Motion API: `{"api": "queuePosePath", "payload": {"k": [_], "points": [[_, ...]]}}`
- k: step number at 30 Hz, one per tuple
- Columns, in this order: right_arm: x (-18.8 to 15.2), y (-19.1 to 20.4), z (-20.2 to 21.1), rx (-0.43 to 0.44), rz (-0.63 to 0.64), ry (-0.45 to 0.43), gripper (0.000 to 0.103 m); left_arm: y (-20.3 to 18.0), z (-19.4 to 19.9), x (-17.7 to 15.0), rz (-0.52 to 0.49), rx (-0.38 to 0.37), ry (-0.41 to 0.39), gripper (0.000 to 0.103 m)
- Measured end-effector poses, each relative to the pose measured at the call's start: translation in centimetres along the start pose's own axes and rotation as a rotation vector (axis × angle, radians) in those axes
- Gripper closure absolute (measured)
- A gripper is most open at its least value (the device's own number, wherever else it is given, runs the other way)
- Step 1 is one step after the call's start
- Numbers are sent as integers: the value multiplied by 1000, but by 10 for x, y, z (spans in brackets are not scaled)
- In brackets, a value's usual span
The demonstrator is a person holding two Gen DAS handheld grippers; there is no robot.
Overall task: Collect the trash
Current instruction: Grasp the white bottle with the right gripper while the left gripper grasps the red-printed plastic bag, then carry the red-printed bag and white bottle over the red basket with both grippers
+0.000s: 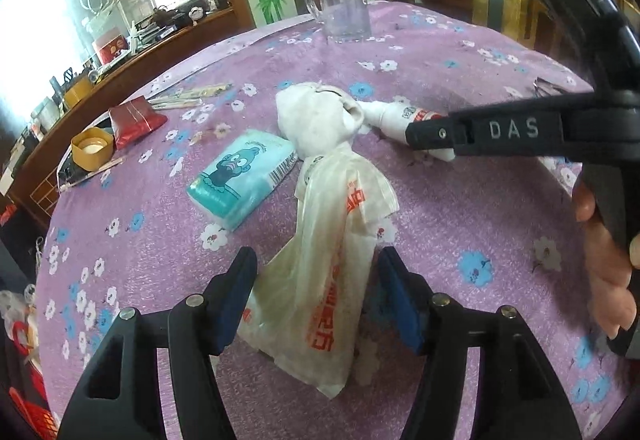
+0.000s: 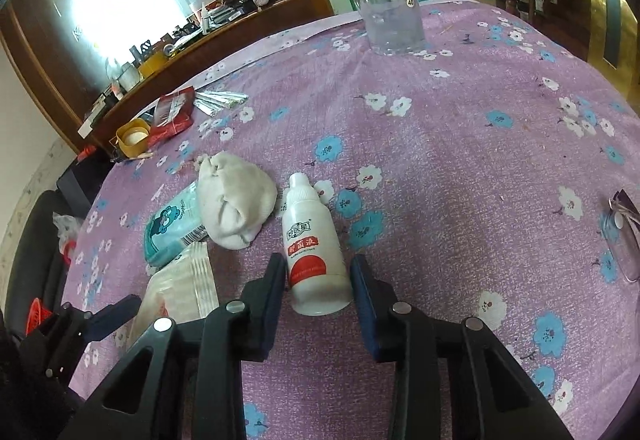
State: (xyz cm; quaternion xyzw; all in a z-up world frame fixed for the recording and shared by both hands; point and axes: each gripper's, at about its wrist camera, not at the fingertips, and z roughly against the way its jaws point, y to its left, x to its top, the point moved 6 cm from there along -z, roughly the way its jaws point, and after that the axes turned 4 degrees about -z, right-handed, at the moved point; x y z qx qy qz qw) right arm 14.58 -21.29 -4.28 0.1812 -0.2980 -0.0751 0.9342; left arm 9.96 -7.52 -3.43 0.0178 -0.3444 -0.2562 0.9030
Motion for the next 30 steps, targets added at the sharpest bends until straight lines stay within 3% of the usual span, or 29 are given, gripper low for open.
{"api": "queuePosePath", "payload": {"k": [5,8,17,21,30], "points": [[0,3,-1,-26,28,-4,67,2,2,0,21,2,-22,60],[-1,5,1,-42,39,-8,68,3,5,0,41,-14,-35,62],[5,-4,21,-49,-3,-75,71,19,37,9,119,-36,-169,62],[8,-3,30,-49,-5,-112,71,35,51,14,164,46,-229,62],[9,18,58,-36,70,-235,71,75,53,11,300,114,-228,62]]}}
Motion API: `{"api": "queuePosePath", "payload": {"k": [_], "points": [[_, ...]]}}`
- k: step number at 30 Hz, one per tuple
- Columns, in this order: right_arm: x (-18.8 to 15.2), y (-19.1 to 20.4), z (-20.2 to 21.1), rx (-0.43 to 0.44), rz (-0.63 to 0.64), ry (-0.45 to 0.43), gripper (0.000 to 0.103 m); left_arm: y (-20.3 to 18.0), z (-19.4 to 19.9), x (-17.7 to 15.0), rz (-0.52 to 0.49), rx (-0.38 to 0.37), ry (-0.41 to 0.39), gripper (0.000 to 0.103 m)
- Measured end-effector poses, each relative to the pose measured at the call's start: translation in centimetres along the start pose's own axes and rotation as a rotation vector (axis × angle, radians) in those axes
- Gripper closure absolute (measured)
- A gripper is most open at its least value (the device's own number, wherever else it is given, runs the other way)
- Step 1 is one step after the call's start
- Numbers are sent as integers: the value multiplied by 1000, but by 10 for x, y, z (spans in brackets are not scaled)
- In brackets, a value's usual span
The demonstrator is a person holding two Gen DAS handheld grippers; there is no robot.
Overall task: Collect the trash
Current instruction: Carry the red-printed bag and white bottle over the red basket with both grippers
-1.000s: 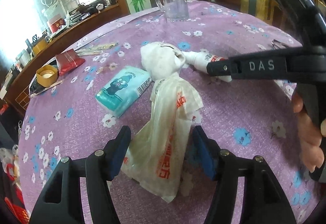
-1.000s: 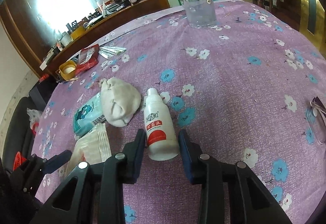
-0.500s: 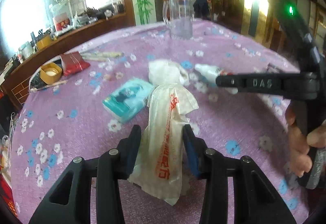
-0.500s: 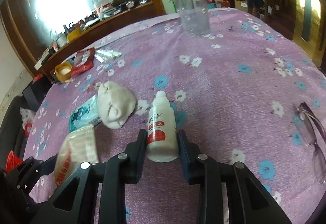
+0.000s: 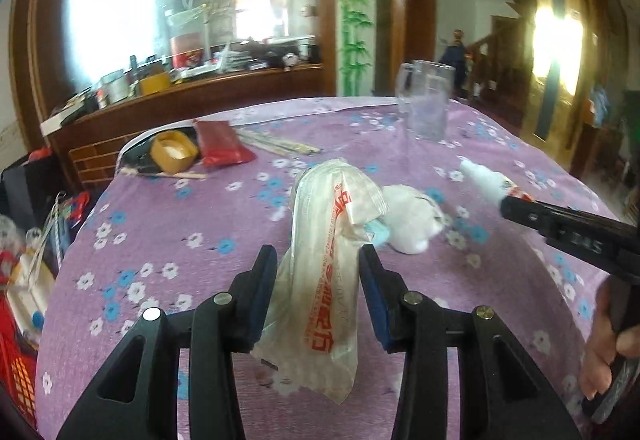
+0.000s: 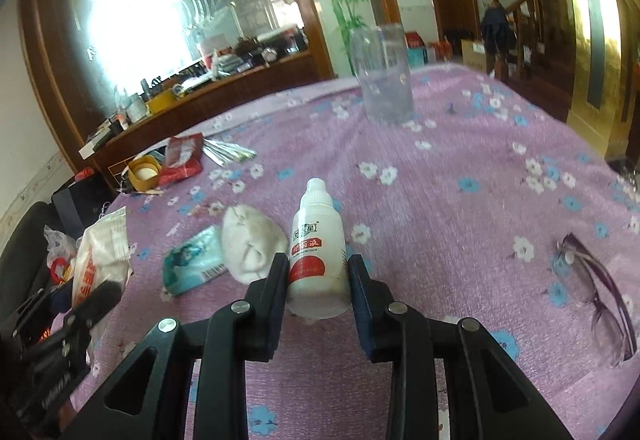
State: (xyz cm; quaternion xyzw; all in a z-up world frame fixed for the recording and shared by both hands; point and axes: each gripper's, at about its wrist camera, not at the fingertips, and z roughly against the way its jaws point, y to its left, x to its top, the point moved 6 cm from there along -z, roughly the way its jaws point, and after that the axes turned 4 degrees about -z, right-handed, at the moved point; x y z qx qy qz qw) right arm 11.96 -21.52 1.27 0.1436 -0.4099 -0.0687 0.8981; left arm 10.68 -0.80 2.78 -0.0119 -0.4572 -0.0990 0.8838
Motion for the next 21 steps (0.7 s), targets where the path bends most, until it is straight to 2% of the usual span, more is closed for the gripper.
{"api": "queuePosePath", "payload": {"k": [21], "points": [[-2,25,15,55,76,-38,70,11,-1,-4,17,31,11,62]]}}
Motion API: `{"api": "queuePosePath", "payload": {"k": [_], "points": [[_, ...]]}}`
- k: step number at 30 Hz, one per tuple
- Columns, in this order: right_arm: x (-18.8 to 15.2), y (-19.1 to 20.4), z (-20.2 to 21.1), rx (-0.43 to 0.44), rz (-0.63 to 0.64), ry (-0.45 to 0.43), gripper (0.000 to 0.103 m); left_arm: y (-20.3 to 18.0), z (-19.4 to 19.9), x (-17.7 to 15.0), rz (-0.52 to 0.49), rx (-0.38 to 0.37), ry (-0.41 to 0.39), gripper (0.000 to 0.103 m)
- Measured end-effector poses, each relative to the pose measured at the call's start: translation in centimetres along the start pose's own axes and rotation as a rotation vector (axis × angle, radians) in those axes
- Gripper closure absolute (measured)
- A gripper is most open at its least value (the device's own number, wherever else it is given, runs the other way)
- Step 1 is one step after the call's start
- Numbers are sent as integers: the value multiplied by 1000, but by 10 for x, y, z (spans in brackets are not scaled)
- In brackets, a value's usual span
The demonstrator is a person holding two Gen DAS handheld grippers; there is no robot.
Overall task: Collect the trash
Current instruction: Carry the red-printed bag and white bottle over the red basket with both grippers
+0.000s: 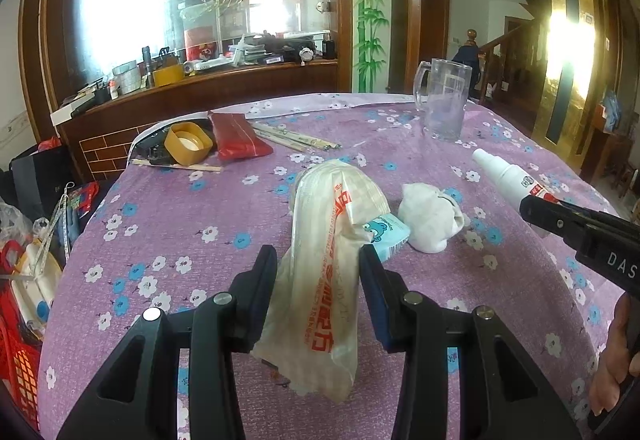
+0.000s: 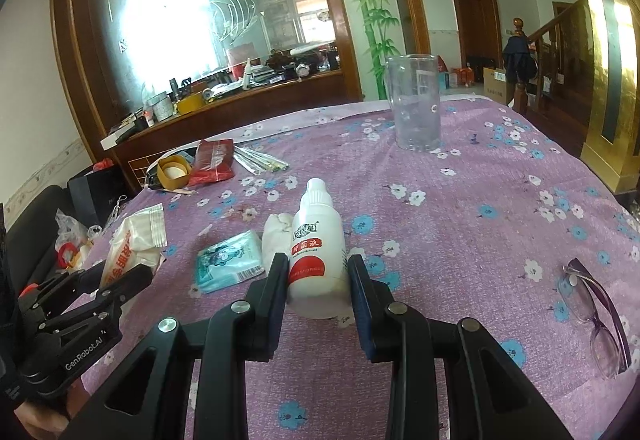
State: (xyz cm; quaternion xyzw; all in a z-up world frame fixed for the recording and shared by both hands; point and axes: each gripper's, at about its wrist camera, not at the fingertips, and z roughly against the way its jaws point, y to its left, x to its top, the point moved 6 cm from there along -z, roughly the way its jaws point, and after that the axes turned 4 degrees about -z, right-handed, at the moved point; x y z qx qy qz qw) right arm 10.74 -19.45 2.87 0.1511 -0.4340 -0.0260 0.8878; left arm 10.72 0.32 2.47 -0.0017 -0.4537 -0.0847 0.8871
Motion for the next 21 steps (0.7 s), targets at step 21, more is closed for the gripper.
{"api": "queuePosePath", "payload": {"k": [21], "points": [[0,3,1,11,8,0,70,1,-1,-1,10,-2,7,62]]}}
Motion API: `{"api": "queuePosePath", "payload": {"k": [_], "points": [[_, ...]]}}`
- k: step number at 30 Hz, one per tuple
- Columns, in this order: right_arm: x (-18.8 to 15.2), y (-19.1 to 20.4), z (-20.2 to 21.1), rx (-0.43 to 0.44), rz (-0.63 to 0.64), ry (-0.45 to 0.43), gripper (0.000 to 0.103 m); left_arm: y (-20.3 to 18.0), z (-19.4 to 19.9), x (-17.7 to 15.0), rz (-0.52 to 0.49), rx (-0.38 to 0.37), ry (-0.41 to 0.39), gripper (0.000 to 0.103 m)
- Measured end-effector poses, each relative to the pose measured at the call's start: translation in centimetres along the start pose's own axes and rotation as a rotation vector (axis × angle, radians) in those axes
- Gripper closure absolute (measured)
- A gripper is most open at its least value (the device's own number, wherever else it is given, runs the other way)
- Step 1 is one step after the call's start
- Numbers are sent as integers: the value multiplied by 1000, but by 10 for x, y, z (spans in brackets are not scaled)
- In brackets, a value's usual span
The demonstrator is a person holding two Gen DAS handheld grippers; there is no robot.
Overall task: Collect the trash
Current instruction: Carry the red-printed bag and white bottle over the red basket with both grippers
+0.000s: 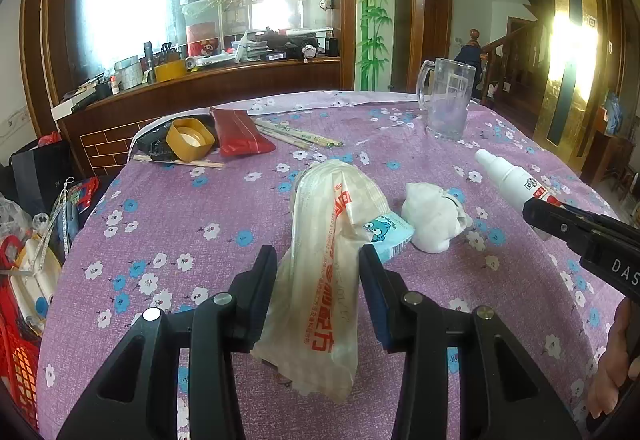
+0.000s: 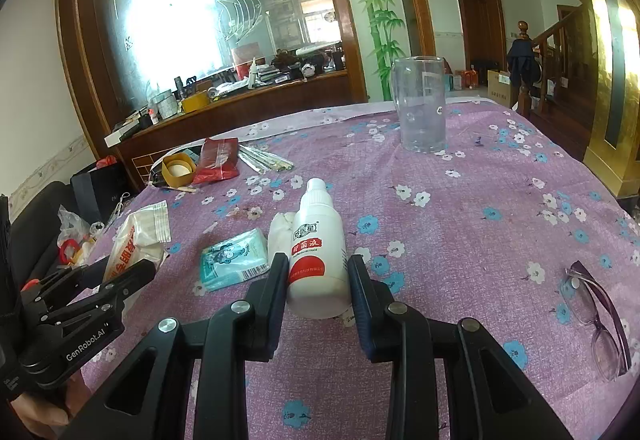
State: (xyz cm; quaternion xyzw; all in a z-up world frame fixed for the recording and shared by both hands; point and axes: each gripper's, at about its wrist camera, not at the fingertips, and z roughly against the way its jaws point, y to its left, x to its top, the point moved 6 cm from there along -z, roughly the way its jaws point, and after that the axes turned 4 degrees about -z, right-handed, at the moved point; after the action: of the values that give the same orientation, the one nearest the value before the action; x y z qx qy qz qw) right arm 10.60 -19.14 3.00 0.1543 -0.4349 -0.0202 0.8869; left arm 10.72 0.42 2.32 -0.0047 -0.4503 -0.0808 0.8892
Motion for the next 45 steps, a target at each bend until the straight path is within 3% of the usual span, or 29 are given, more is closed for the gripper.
{"api": "queuePosePath", "payload": {"k": [17,25,37,45], "points": [[7,2,6,8,-7,-35,70,5,1,4,38,-1,10,62],[3,1,30,5,-58,-19,70,11,30,-5,56,-6,32,62],[-45,46,102,71,-35,-36,70,16,102,-41,75,-12,12,62],[-84,77,128,116,-16,-18,70,31,137,-78,108,6,11,62]]}}
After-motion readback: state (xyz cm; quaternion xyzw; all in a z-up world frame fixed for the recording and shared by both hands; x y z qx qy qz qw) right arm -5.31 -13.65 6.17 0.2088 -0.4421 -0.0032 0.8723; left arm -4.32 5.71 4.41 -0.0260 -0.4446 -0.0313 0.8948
